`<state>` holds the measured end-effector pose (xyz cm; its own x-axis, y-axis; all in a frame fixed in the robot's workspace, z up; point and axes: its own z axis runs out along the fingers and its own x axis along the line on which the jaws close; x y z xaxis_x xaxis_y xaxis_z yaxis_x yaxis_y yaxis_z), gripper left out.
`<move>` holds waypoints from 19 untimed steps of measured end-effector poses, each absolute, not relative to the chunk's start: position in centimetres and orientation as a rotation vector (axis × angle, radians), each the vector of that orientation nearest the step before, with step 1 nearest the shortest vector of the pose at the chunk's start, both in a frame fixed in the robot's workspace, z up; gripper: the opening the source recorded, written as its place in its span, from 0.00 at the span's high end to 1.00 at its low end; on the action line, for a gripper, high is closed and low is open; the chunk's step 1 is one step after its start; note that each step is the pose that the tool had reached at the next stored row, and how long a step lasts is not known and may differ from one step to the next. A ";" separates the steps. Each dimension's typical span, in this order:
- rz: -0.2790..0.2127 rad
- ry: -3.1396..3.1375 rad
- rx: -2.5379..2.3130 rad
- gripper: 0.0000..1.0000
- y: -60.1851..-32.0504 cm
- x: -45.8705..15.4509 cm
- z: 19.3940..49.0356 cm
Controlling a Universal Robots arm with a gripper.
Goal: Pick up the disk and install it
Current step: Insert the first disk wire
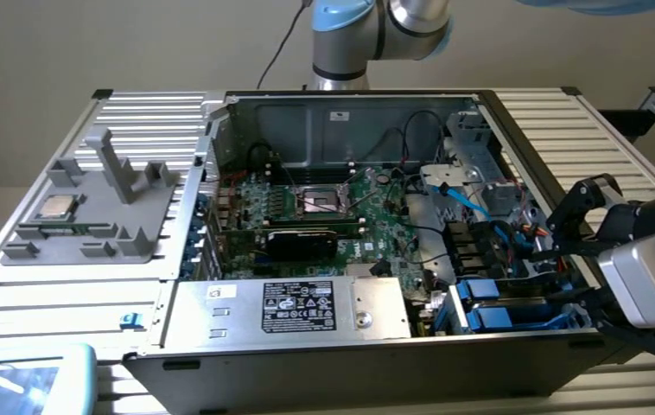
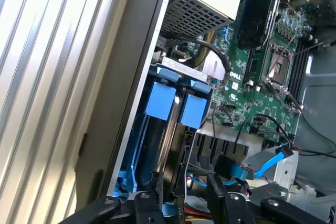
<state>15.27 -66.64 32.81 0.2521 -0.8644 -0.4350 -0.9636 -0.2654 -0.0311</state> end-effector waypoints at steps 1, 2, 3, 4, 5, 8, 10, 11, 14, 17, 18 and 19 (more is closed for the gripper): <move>0.487 1.688 -2.237 0.54 -66.6 15.3 32.8; 0.489 1.685 -2.236 0.54 -66.6 15.3 32.8; 0.492 1.681 -2.235 0.54 -66.6 15.3 32.8; 0.494 1.678 -2.235 0.54 -66.6 15.3 32.8; 0.496 1.674 -2.237 0.54 -66.6 15.3 32.8; 0.499 1.664 -2.244 0.54 -66.6 15.4 32.8; 0.500 1.660 -2.248 0.54 -66.6 15.4 32.8; 0.501 1.658 -2.250 0.54 -66.6 15.4 32.8; 0.502 1.651 -2.255 0.54 -66.6 15.5 32.8; 0.504 1.648 -2.257 0.56 -66.6 15.6 32.8; 0.504 1.647 -2.258 0.63 -66.6 15.6 32.8; 0.504 1.646 -2.258 0.63 -66.6 15.6 32.8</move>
<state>15.62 -66.64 32.78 0.2814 -0.8484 -0.4483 -0.9540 -0.2978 -0.0352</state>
